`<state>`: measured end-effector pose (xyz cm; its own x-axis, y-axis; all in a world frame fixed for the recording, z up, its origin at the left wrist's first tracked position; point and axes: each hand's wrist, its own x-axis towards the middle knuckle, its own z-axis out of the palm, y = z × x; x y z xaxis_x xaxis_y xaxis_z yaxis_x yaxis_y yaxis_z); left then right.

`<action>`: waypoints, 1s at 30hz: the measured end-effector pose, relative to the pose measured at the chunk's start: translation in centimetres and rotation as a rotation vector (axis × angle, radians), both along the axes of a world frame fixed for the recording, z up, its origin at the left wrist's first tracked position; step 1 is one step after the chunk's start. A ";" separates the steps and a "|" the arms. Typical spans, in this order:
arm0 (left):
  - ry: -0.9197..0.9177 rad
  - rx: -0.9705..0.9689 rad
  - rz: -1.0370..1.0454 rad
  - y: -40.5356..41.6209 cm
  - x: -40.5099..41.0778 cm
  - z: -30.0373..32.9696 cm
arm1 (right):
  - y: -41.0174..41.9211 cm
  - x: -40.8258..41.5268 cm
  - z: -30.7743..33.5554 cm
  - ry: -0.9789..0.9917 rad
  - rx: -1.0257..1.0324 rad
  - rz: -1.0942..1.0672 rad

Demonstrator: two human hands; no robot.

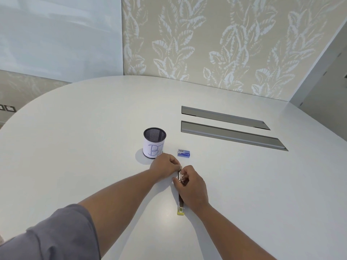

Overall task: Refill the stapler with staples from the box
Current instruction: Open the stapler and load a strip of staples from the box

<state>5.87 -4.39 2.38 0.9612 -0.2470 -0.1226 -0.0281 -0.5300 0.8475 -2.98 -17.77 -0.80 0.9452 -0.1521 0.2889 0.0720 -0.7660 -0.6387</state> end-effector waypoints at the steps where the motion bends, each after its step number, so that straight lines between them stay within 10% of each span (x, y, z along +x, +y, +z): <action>1: 0.000 -0.003 0.003 0.0 0.0 0.0 | -0.1 0.0 0.0 -0.010 0.001 -0.001; 30: 0.215 -0.077 0.074 -1.0 -1.2 2.0 | -0.5 0.6 -0.2 -0.039 0.081 -0.010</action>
<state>4.67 -5.37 4.43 0.9309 -0.1933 -0.3099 0.1940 -0.4570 0.8680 -2.37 -18.24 -0.97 0.9320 -0.1855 0.3114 0.0905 -0.7129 -0.6954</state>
